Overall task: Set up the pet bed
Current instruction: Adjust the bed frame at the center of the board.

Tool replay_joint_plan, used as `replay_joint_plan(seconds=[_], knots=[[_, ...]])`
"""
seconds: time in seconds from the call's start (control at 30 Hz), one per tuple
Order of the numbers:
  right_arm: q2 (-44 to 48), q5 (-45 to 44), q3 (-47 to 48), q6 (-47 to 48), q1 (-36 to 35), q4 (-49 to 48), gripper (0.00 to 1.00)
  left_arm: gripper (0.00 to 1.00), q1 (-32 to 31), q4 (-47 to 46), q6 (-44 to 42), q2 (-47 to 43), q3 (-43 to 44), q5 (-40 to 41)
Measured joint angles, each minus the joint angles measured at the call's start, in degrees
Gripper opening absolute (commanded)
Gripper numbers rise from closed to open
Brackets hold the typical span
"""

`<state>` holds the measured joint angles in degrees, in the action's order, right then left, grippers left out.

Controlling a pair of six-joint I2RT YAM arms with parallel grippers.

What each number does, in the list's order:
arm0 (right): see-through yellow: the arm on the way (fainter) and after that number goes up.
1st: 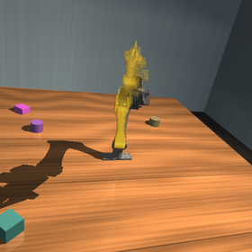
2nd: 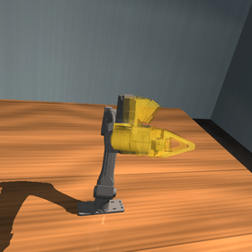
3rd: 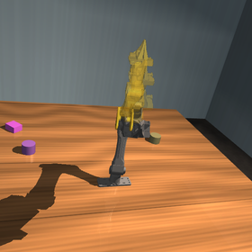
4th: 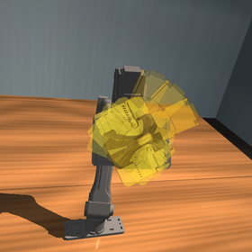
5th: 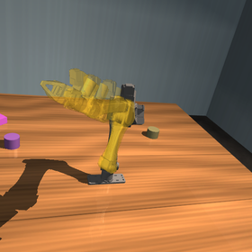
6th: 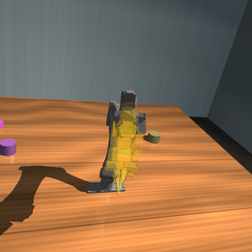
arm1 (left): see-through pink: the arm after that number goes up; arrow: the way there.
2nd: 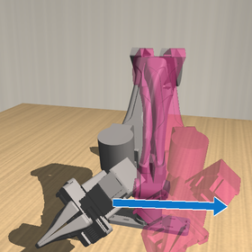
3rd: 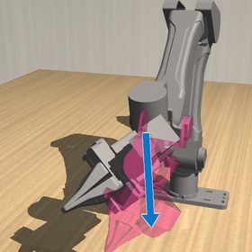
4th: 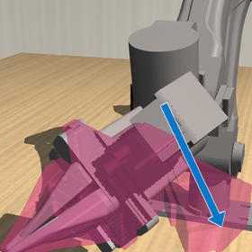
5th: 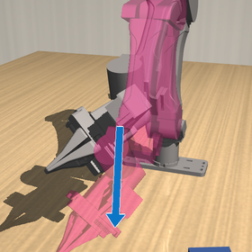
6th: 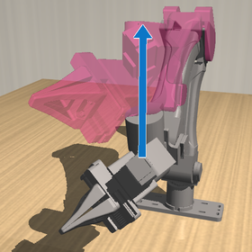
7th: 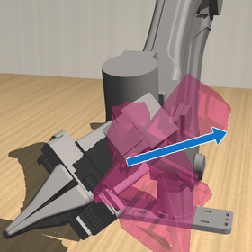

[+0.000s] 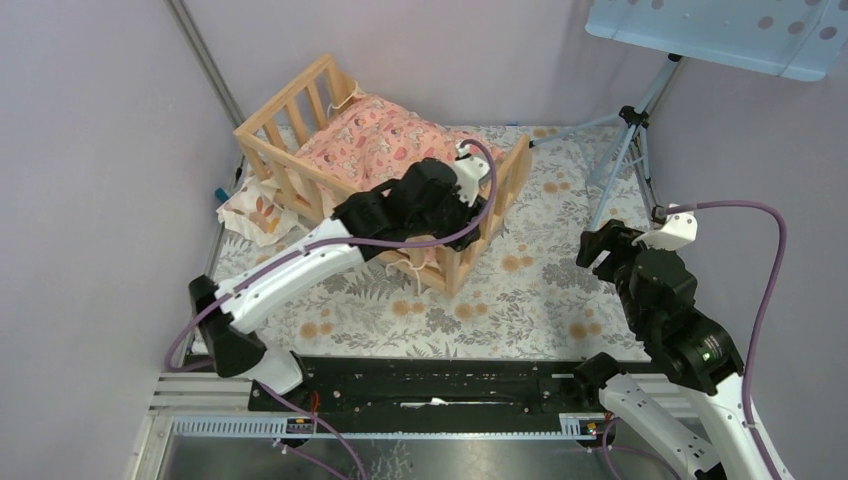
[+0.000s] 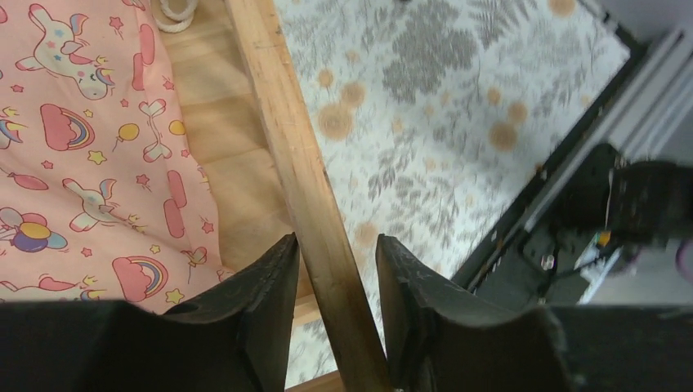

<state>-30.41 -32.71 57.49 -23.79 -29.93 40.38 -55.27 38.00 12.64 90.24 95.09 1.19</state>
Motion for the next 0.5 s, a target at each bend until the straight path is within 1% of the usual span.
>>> replay_joint_plan(seconds=[0.1, 0.17, 0.27, 0.33, 0.5], knots=[[0.2, 0.3, 0.0, 0.0, 0.0, -1.9, 0.75, 0.0, 0.5, 2.6, -3.4, -5.0, -3.9, -3.1], [0.1, 0.3, 0.0, -0.2, 0.0, -2.9, 0.75, 0.0, 0.7, 4.5, -6.0, -8.7, -6.7, -5.4], [-1.0, 0.4, 0.0, -0.2, 0.0, -3.6, 0.76, 0.0, -0.1, 7.1, -9.9, -14.4, -10.7, -6.6], [-3.3, 0.7, 0.3, -0.1, 0.0, -3.5, 0.76, 0.0, -1.6, 9.6, -12.9, -19.1, -13.7, -6.6], [-9.7, 2.0, 1.2, 0.7, 0.0, -3.7, 0.76, 0.0, -6.3, 17.9, -17.8, -27.2, -16.6, -7.2]])
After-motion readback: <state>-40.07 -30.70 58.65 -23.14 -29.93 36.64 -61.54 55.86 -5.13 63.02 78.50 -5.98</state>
